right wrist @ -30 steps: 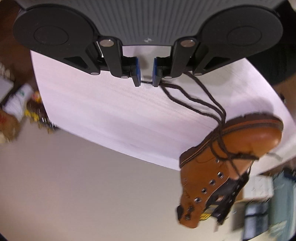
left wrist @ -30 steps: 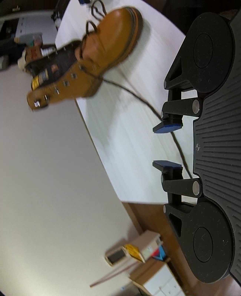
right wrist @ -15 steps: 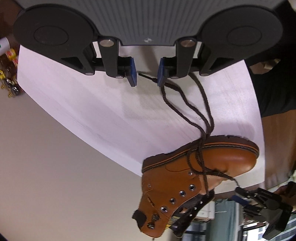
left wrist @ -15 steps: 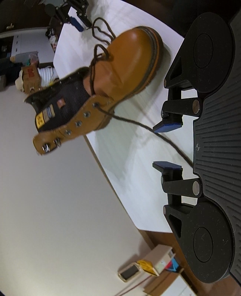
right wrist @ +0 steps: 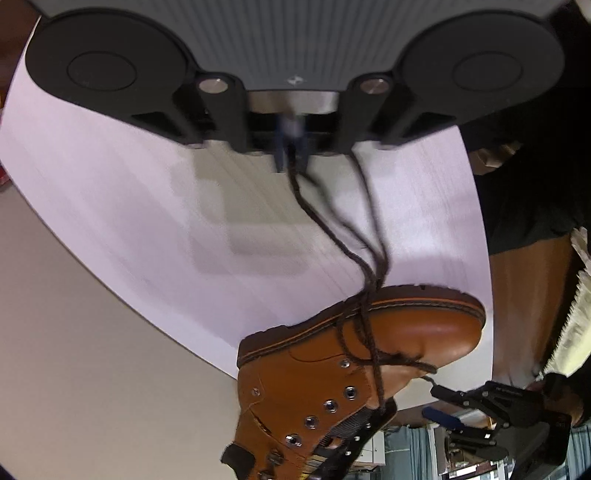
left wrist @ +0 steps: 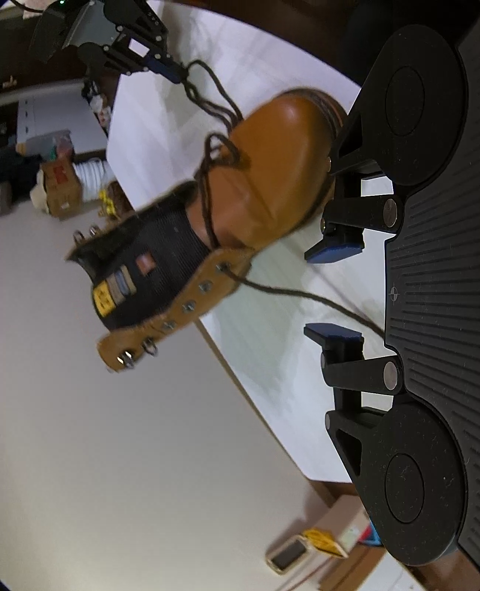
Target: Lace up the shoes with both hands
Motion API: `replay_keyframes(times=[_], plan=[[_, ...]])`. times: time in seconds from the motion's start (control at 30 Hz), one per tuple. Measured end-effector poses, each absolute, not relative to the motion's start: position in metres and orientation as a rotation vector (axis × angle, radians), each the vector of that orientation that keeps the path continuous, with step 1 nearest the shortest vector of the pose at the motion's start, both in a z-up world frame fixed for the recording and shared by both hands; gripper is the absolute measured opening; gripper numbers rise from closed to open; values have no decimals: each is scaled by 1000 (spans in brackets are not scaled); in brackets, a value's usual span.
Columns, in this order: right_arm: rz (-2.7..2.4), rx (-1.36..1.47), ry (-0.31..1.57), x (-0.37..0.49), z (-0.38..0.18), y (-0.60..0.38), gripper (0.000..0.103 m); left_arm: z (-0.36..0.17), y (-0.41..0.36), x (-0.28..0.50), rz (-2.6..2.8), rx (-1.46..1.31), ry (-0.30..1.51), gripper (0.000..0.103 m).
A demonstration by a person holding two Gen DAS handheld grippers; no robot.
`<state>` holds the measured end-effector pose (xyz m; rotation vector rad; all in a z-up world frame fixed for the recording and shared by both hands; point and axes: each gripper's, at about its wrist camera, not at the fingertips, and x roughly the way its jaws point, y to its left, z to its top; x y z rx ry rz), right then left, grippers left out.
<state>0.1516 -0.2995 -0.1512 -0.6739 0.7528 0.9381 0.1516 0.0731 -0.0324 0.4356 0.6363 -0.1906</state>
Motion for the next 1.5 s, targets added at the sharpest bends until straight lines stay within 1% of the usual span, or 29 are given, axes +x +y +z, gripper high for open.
replay_keyframes(times=[0.13, 0.3, 0.5, 0.7, 1.1, 1.17, 1.27, 1.3, 1.33, 1.5], plan=[[900, -656, 682, 127, -137, -302, 3, -25, 64, 145, -251, 441, 592, 39], [906, -588, 564, 101, -100, -295, 4, -12, 39, 131, -383, 464, 510, 39], [949, -599, 463, 89, -69, -273, 4, -2, 14, 121, -492, 491, 418, 40], [1008, -635, 422, 83, -57, -247, 4, 6, -3, 124, -556, 492, 351, 40], [1067, -656, 400, 68, -52, -226, 4, 4, -20, 135, -646, 494, 303, 40], [1073, -658, 404, 68, -52, -224, 4, 3, -23, 137, -657, 504, 299, 38], [1080, -668, 406, 66, -52, -222, 4, 1, -26, 139, -672, 521, 287, 26], [1082, -676, 407, 67, -54, -220, 4, 1, -27, 139, -677, 532, 284, 6], [1082, -677, 410, 67, -54, -220, 4, 1, -28, 139, -678, 543, 280, 3], [1067, -640, 410, 70, -53, -225, 4, 0, -23, 141, -644, 525, 278, 3]])
